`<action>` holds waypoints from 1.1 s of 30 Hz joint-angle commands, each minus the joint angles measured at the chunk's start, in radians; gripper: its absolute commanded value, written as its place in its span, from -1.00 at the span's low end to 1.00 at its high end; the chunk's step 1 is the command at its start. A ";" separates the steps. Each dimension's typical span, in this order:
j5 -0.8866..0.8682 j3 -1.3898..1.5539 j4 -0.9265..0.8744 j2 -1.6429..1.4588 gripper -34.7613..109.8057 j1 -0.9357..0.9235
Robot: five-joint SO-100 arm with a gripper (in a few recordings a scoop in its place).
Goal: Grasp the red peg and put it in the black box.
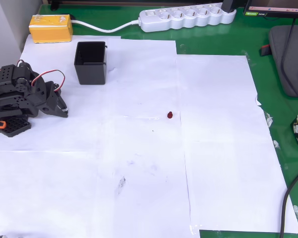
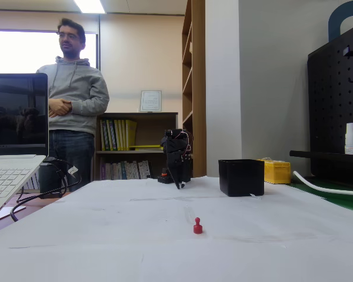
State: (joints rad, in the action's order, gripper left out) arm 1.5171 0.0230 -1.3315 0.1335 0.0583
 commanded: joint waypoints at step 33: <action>-0.109 -0.084 0.140 0.034 -0.52 0.063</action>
State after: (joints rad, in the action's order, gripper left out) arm 1.4143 0.0230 -1.2993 0.1335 0.0966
